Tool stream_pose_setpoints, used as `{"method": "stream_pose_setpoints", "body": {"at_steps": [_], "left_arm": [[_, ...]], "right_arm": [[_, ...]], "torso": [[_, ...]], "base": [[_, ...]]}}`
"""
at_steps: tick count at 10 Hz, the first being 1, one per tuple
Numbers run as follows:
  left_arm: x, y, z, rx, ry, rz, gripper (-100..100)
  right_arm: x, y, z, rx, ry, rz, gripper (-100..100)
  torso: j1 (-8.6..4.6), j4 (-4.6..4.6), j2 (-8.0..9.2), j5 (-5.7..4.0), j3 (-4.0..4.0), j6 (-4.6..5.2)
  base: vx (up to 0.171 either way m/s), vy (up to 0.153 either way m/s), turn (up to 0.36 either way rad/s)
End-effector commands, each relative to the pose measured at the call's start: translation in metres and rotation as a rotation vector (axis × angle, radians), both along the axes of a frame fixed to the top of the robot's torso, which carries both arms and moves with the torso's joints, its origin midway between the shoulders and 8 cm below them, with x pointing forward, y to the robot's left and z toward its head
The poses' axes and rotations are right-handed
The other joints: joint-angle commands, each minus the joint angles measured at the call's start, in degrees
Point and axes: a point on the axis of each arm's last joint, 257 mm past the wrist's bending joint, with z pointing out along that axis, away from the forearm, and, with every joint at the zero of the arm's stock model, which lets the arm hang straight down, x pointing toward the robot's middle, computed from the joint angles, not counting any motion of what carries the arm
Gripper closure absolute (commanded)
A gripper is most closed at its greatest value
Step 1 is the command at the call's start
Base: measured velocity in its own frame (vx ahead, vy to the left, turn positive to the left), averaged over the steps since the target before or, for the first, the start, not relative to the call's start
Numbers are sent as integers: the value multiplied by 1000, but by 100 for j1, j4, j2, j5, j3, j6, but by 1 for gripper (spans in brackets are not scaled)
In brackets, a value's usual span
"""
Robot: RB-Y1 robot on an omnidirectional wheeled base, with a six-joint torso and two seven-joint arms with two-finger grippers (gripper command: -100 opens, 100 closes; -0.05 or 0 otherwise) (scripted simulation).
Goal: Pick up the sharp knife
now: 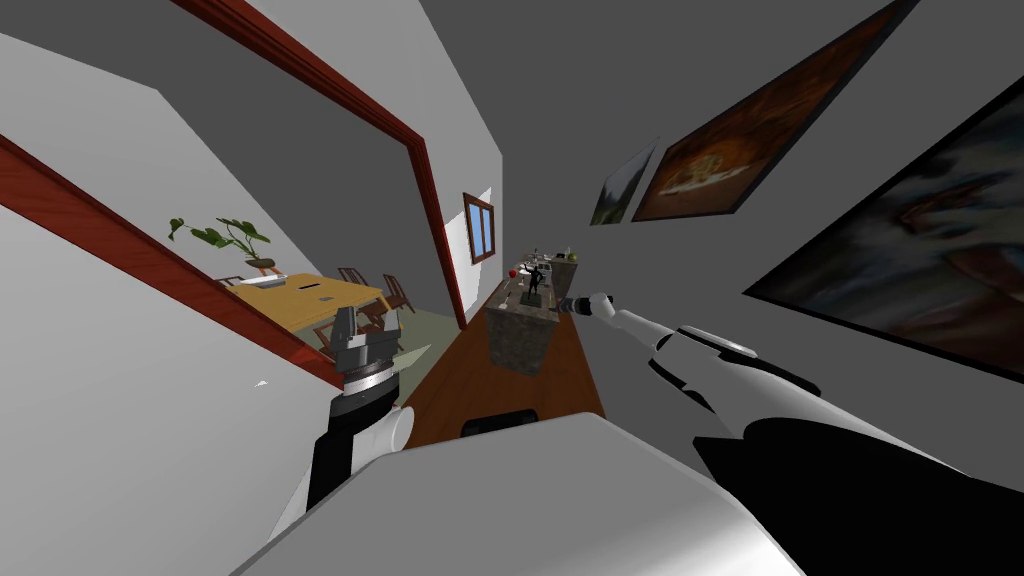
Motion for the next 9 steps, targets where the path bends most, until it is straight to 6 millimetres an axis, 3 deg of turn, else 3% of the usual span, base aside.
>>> {"method": "stream_pose_setpoints", "body": {"at_steps": [1, 2, 4, 5, 6, 9], "left_arm": [[0, 0, 0, 0, 0, 0, 0], [0, 0, 0, 0, 0, 0, 0], [0, 0, 0, 0, 0, 0, 0], [0, 0, 0, 0, 0, 0, 0], [0, 0, 0, 0, 0, 0, 0], [0, 0, 0, 0, 0, 0, 0]], "right_arm": [[0, 0, 0, 0, 0, 0, -100], [0, 0, 0, 0, 0, 0, -100], [-9, -31, -10, -117, 2, -13, -100], [-9, -31, -11, -123, 2, -12, -100], [-14, -46, -14, -183, 3, -16, -100], [-14, -46, -14, -183, 3, -16, -100]], "torso": [[0, 0, 0, 0, 0, 0], [-5, 0, -3, -1, -1, 2], [-2, 0, 1, -1, 1, 1], [7, 2, 7, 2, 4, -1], [2, 1, 3, 1, 2, 1], [1, 0, 1, 0, 1, -1]], "base": [[5, -5, -16], [11, -12, -38], [-21, 24, 79], [-11, 12, 37], [0, 0, 0], [-6, 7, 21]]}}
